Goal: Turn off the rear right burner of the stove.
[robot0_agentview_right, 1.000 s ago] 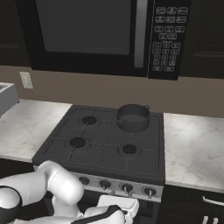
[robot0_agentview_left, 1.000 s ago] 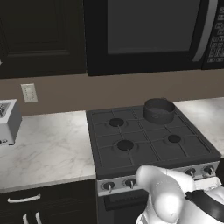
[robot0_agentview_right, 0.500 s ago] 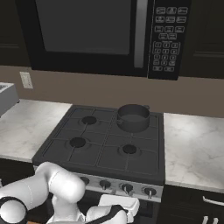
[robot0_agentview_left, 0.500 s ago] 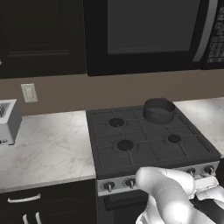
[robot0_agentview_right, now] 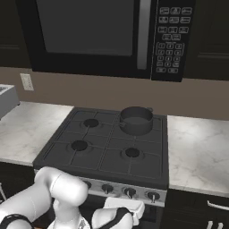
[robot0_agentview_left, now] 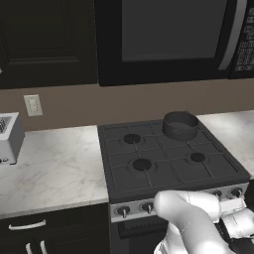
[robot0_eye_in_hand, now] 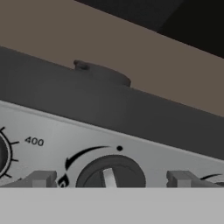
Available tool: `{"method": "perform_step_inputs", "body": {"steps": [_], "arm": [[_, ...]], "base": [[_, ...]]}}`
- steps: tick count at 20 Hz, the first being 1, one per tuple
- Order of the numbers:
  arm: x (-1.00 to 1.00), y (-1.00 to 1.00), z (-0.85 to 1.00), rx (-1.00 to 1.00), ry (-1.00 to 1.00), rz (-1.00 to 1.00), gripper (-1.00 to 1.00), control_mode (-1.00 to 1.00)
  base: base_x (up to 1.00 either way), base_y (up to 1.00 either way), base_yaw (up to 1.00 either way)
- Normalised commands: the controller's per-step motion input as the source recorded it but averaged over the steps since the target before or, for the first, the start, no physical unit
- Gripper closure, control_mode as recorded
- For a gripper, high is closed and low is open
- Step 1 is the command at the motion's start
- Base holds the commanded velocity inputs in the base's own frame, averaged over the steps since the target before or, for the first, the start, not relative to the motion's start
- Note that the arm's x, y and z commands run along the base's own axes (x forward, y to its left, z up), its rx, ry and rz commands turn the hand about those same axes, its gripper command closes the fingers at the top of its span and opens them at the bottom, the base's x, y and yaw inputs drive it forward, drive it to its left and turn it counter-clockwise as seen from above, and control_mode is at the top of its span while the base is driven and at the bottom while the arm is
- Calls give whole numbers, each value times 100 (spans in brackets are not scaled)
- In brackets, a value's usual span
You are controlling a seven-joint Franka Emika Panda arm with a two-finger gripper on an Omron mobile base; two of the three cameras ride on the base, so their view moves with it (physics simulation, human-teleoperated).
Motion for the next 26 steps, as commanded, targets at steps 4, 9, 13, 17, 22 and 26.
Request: {"method": "perform_step_inputs", "body": {"steps": [4,9,13,17,22,26], "arm": [[2,-15,-9,0,0,0,-100,-100],[0,-3,-15,0,0,0,-100,-100],[1,0,-13,0,0,-1,-100,-100],[11,0,-8,0,0,-1,-100,-100],[12,0,-4,0,0,-1,-100,-100],[6,0,-1,0,0,0,-100,-100]], "base": [[0,0,0],[0,0,0],[0,0,0],[0,0,0],[0,0,0],[0,0,0]]}}
